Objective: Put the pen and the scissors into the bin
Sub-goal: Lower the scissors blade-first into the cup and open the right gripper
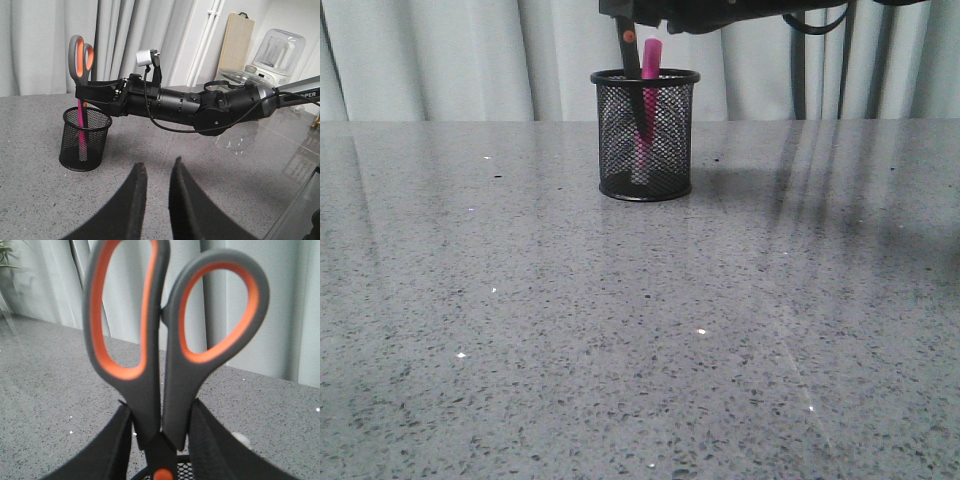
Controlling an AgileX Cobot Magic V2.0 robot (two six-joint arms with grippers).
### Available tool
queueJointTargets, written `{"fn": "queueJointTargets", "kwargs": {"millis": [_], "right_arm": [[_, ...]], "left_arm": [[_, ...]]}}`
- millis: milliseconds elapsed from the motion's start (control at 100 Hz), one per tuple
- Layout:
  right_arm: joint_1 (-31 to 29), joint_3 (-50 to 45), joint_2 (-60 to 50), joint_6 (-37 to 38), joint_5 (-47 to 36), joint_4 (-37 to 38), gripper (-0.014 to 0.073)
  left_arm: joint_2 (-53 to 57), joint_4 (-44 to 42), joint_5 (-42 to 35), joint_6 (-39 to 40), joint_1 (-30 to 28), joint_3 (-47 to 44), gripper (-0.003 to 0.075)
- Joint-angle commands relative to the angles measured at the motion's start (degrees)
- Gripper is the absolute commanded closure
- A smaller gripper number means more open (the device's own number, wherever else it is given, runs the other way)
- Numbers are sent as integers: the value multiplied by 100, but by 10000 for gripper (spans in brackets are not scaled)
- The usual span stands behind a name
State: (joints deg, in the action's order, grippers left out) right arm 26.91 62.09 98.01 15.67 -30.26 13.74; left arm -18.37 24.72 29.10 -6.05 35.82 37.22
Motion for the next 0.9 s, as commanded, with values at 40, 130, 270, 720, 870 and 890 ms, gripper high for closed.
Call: {"fn": "queueJointTargets", "kwargs": {"millis": [40,130,270,720,870,890], "right_arm": [[-41,146,-232,-49,-497,-1,390],[-41,146,-232,-49,-497,-1,390],[-41,146,-232,-49,-497,-1,390],[-41,146,-232,-49,-508,-1,346],[-41,146,-232,-49,-508,-1,209],[-41,146,-232,-49,-508,-1,199]], "left_arm": [[-57,78,-366,-7,48,157,629],[-57,78,-366,-7,48,157,629],[-57,78,-356,-7,48,157,629],[-57,78,-359,-7,48,157,629],[-57,78,-359,-7,48,157,629],[-57,78,-359,-7,48,157,629]]}}
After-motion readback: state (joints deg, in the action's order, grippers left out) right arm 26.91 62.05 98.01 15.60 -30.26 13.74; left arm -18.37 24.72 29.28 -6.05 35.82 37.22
